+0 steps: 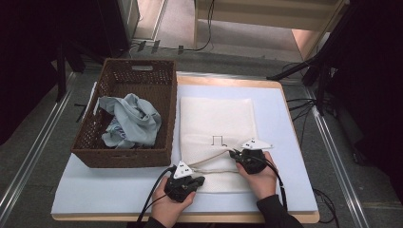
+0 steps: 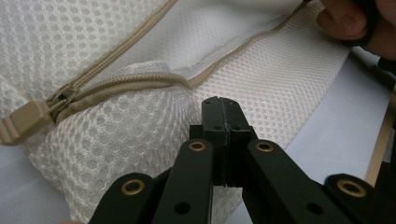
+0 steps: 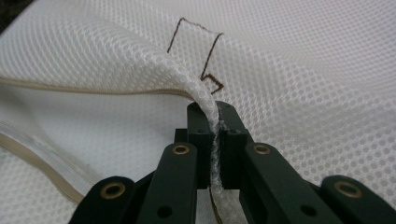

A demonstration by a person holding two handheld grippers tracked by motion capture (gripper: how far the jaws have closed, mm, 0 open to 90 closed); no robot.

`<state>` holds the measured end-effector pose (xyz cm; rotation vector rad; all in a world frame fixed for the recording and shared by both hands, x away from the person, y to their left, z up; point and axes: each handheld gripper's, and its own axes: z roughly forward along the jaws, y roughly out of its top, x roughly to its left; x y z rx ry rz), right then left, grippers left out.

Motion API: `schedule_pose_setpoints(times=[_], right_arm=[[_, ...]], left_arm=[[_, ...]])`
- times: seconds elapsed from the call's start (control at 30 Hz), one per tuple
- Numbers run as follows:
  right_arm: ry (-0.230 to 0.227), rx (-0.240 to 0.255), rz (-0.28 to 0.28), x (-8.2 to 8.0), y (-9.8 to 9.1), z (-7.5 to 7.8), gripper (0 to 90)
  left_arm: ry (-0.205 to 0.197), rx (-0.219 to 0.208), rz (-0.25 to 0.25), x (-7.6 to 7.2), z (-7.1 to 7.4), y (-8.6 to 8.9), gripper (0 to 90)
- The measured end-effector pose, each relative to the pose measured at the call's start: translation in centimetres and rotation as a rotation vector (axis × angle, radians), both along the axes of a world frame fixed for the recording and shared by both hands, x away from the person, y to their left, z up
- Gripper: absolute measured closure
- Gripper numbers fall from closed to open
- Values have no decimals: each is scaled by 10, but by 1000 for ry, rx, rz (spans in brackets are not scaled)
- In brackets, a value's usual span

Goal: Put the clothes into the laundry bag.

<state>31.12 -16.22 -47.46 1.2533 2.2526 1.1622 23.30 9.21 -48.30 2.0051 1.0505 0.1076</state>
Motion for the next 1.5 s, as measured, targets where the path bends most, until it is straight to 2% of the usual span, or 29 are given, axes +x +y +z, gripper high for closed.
schedule_pose_setpoints(times=[0.1, 0.27, 0.33, 0.47, 0.57, 0.63, 0.77, 0.83, 0.93, 1.03, 1.13, 1.2, 1.4, 1.5], right_arm=[[-19, 52, -16, 0, -5, 9, 874], [-85, 128, -82, 3, -19, 25, 876], [-85, 148, -95, 4, -22, 26, 876], [-74, 118, -72, 4, -17, 20, 875], [-69, 108, -64, 3, -15, 17, 872], [-66, 114, -57, 2, -14, 18, 870], [-68, 117, -46, -2, -14, 18, 866], [-64, 118, -40, -3, -14, 18, 865], [-64, 113, -32, -4, -15, 16, 865], [-55, 116, -27, -4, -15, 14, 865], [-54, 114, -23, -4, -14, 13, 866], [-51, 114, -23, -5, -14, 13, 866], [-52, 106, -18, -5, -14, 12, 865], [-46, 104, -16, -5, -13, 12, 865]], left_arm=[[-2, 3, 0, 0, 0, 0, 900], [-29, 28, 3, -3, 1, -3, 900], [-26, 26, 6, -3, 1, -2, 900], [-22, -15, 10, -4, 4, 4, 900], [-52, -45, -3, -8, 17, 9, 783], [-92, -59, -5, -10, 29, 12, 708], [-168, -97, 45, -12, 55, 24, 497], [-192, -84, 58, -13, 65, 29, 383], [-208, -81, 68, -13, 76, 36, 234], [-240, -85, 100, -12, 85, 43, 114], [-255, -102, 104, -10, 94, 48, 9], [-261, -111, 68, -8, 100, 49, 0], [-288, -111, 97, 3, 115, 56, 0], [-294, -61, 136, 13, 117, 60, 0]])
